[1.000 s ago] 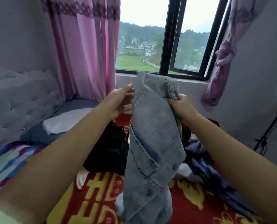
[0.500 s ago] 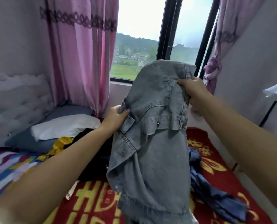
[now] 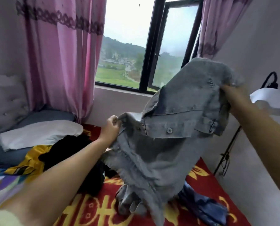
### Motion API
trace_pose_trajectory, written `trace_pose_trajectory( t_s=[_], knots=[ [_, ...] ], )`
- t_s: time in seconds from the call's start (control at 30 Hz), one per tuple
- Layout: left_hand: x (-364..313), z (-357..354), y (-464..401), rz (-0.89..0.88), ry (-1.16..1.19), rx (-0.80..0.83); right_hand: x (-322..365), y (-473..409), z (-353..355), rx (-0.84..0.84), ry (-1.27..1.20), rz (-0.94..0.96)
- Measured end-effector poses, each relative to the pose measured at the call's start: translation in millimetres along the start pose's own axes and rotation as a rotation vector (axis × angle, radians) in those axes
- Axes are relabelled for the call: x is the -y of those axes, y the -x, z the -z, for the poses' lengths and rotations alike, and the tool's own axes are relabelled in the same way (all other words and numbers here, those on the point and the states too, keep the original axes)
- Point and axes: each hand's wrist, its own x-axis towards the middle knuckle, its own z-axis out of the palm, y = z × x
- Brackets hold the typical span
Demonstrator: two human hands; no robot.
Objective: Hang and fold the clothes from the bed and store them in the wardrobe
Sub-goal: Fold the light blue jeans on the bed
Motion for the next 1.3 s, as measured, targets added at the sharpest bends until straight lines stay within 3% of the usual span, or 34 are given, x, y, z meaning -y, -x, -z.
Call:
trace_pose_trajectory(
  t_s=[0.07,0.13,0.2,0.23,0.3,0.37,0.5,0.63,0.77,0.83,0.93,1.0,1.1,1.17,1.23,1.3],
  knots=[
    [-40.1,3.7,-20.3,-0.118,0.020,-0.004,-32.6,5.8,19.7,-0.068,0.483,0.024],
    [-85.1,2.7,-30.5,-0.276,-0.025,0.064,-45.8,32.6,10.8,-0.055,0.683,0.209],
    [-132.2,-5.0,-27.7,-0.450,0.020,0.204,-38.1,70.3,-22.2,0.328,0.550,0.399],
    [-151.0,-10.0,-22.2,-0.530,0.014,0.301,-32.7,86.5,-40.7,0.502,0.453,0.408],
    [-173.9,-27.3,-9.0,-0.638,-0.049,0.499,-34.1,100.0,-66.6,0.587,0.317,0.355],
    [-173.0,-40.7,-2.2,-0.595,-0.001,0.528,-37.8,98.1,-79.7,0.440,0.207,0.275],
    [-120.1,-34.9,2.5,-0.336,0.224,0.317,-44.9,86.6,-83.5,0.310,-0.069,0.025],
    [-38.8,-47.4,40.6,-0.188,0.075,0.409,-42.7,80.8,-82.7,0.189,-0.239,-0.119],
    [-13.8,-74.5,64.2,0.046,0.150,0.514,-40.7,86.3,-84.8,0.315,-0.375,-0.192],
    [-23.1,-81.5,66.3,-0.047,0.083,0.581,-43.2,88.4,-86.1,0.388,-0.350,-0.174],
    [-45.4,-89.5,64.1,-0.063,0.290,0.681,-48.4,88.6,-83.5,0.449,-0.336,-0.135],
    [-54.3,-92.3,60.1,-0.062,0.366,0.662,-54.0,86.1,-73.9,0.424,-0.309,-0.138],
    [-54.1,-94.3,51.0,-0.138,0.259,0.428,-70.9,74.4,-48.6,0.229,-0.222,-0.164],
    [-56.5,-91.9,41.4,-0.244,0.109,0.262,-79.8,70.6,-27.7,0.162,-0.053,-0.071],
    [-68.3,-88.0,30.9,-0.360,0.036,0.233,-82.4,72.8,-14.4,0.226,0.287,0.146],
    [-92.3,-89.1,27.0,-0.551,-0.028,0.304,-74.0,79.7,-15.4,0.401,0.614,0.440]
  ],
)
